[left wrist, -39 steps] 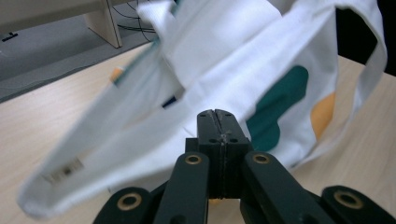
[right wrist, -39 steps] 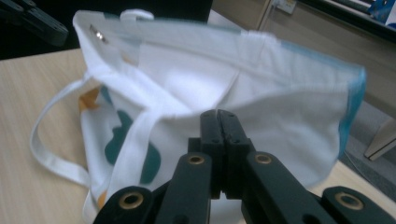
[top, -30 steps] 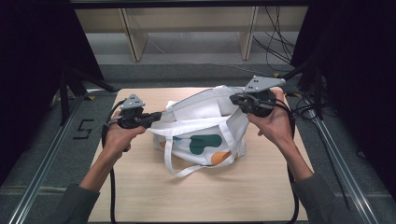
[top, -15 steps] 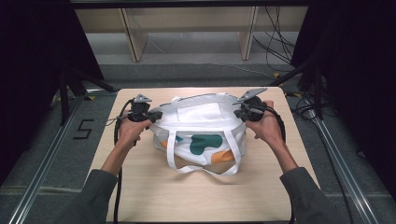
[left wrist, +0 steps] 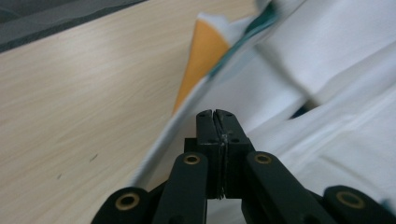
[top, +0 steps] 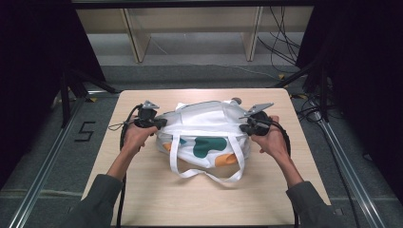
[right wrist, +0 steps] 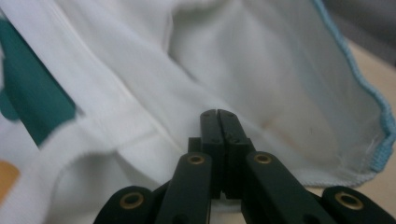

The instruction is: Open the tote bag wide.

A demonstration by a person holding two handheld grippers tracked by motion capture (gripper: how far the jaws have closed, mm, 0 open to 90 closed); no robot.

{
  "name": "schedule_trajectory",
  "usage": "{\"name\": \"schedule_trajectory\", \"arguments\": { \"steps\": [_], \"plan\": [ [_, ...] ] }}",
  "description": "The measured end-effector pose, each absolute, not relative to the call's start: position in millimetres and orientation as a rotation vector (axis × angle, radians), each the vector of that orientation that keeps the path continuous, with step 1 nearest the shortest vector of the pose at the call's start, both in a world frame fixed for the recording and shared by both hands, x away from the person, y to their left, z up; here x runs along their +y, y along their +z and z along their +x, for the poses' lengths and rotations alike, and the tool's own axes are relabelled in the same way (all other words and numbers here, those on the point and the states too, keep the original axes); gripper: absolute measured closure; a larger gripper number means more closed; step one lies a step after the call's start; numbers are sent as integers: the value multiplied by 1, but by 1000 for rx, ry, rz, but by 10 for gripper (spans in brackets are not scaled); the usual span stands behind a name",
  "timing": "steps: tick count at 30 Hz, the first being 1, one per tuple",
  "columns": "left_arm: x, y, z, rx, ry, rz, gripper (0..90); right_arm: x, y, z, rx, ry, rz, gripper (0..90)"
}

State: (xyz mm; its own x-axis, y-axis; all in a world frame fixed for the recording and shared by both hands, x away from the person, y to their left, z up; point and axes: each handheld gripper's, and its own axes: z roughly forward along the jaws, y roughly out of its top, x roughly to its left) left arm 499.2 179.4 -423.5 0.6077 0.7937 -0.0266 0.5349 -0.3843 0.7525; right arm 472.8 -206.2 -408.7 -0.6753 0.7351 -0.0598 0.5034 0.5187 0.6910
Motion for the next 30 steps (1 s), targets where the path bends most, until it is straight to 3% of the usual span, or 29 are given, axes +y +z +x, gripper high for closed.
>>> {"name": "schedule_trajectory", "arguments": {
  "steps": [6,16,30],
  "plan": [
    [152,-410,500,974,417,2063,876,-174,-384,480,2383,1099,865,900],
    [117,-414,508,920,315,2111,873,-122,-412,506,2568,1019,816,900],
    [102,-425,522,982,328,2151,891,-112,-446,427,2840,919,593,900]
  ]
}}
